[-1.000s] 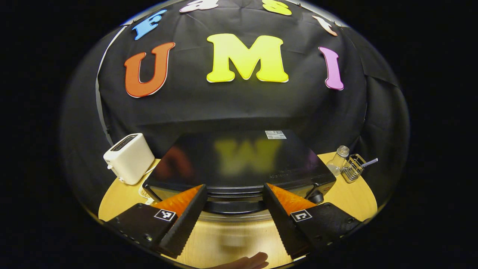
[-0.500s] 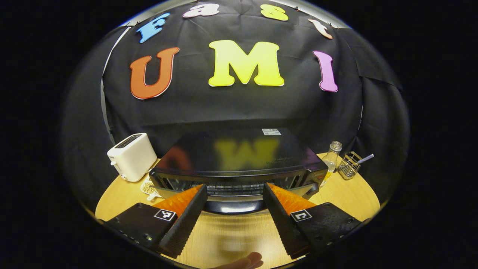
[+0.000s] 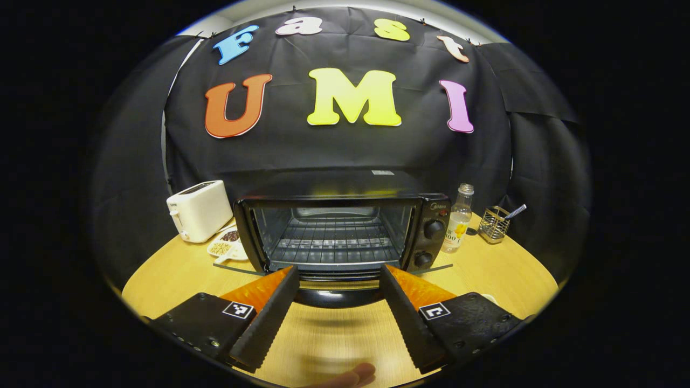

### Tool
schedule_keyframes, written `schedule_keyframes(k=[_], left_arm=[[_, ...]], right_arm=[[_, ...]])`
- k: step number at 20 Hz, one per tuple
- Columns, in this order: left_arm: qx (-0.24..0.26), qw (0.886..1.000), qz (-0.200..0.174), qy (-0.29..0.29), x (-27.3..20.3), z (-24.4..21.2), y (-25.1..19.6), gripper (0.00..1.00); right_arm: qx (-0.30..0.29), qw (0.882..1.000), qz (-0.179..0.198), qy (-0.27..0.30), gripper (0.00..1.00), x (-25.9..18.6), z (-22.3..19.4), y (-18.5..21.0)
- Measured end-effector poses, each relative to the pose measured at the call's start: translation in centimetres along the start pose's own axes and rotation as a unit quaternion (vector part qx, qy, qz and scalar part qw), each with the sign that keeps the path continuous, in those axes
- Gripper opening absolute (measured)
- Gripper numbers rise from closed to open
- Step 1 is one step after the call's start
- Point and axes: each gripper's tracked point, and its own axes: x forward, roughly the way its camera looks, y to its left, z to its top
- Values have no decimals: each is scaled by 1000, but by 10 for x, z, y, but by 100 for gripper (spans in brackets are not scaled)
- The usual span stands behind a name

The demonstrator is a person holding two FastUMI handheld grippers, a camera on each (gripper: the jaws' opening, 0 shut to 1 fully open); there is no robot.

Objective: Open the electric oven with the left hand, put the food in, and close the electric oven.

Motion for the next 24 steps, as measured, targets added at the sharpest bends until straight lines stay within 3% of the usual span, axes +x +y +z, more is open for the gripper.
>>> schedule_keyframes(k=[7,11,14,21,22,23,24], left_arm=[[-5,1000,0,-3,-12,-38,0,96],[-6,999,0,37,-15,-88,1,96],[-38,996,2,84,-11,-128,5,95],[-52,996,21,62,-22,-117,19,97],[-51,997,25,58,-29,-114,22,89],[-49,997,27,50,-37,-108,24,97],[-47,998,26,39,-47,-100,23,96]], right_arm=[[5,1000,-5,22,100,10,-17,3],[-8,999,-12,40,100,20,-33,4],[-27,998,-17,59,100,31,-49,6],[-57,989,-1,139,100,58,-105,24],[-64,985,1,158,100,65,-119,25],[-71,981,-1,182,100,71,-133,24],[-77,976,-1,205,100,77,-149,24]])
